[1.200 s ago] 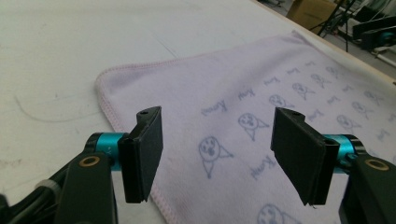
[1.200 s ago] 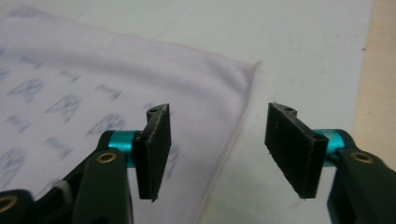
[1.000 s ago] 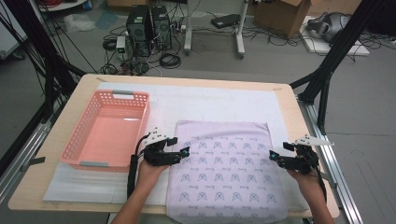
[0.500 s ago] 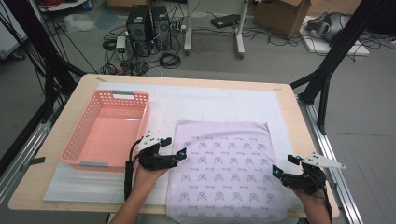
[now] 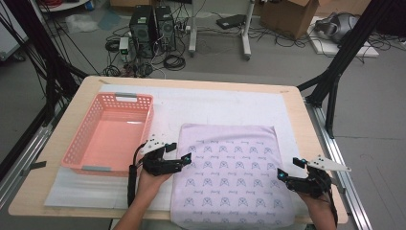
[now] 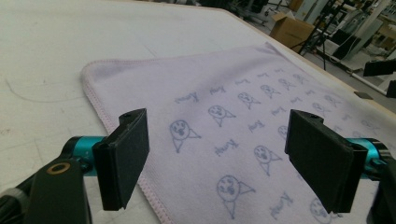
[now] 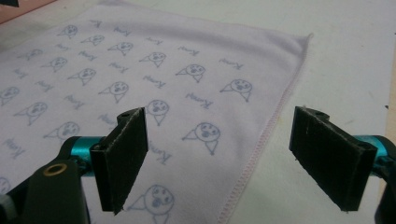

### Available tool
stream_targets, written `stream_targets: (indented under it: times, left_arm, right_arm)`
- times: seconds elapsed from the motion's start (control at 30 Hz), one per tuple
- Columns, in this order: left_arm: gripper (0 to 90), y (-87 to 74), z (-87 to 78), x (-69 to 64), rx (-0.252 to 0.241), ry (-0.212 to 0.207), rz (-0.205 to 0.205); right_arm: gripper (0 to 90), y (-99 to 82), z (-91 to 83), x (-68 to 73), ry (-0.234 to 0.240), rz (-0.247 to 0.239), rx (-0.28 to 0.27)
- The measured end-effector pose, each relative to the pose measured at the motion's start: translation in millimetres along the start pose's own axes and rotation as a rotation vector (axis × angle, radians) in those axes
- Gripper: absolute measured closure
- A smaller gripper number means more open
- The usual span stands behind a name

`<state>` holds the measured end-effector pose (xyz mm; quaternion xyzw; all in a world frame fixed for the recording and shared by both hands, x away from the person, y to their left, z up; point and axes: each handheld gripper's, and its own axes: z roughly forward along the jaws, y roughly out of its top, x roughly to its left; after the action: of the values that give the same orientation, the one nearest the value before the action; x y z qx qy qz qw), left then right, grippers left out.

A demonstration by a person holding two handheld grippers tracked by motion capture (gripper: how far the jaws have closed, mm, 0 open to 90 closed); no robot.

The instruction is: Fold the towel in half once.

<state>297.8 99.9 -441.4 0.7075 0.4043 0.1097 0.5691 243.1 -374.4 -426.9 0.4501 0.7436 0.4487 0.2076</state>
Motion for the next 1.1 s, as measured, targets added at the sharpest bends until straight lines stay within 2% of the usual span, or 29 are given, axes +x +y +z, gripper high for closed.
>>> stream_targets:
  times: [0.23, 0.4, 0.53, 0.7, 0.83, 0.9, 1.03, 1.1]
  left_arm:
    - [23.8, -1.0, 0.7, 5.5, 0.017, 0.021, -0.023]
    - [25.1, -1.2, 6.1, 8.5, 0.049, 0.063, 0.003]
    - [26.2, -3.1, 10.1, 13.4, 0.102, 0.094, -0.026]
    - [28.4, -2.8, 11.9, 14.8, 0.126, 0.123, -0.044]
    - [28.8, -1.7, 16.2, 17.2, 0.176, 0.131, -0.068]
    - [28.9, -0.9, 20.8, 16.5, 0.212, 0.145, -0.063]
    - [30.5, -0.2, 25.4, 12.6, 0.213, 0.167, -0.047]
    - [34.2, 0.3, 27.3, 9.6, 0.227, 0.185, -0.012]
  right_arm:
    - [18.5, -0.8, 10.3, -1.6, 0.005, 0.004, 0.033]
    - [18.5, -1.3, 18.2, -4.2, -0.007, 0.017, 0.070]
    - [18.5, -2.9, 22.8, -6.0, -0.019, 0.023, 0.096]
    - [19.4, -1.5, 30.2, -8.1, -0.054, 0.035, 0.122]
    - [24.7, 0.8, 37.0, -6.5, -0.076, 0.019, 0.142]
    - [27.8, 3.2, 42.7, -9.1, -0.089, 0.018, 0.156]
    - [30.2, 8.5, 53.0, -18.2, -0.112, 0.040, 0.162]
    - [34.4, 9.7, 57.9, -21.1, -0.115, 0.060, 0.168]
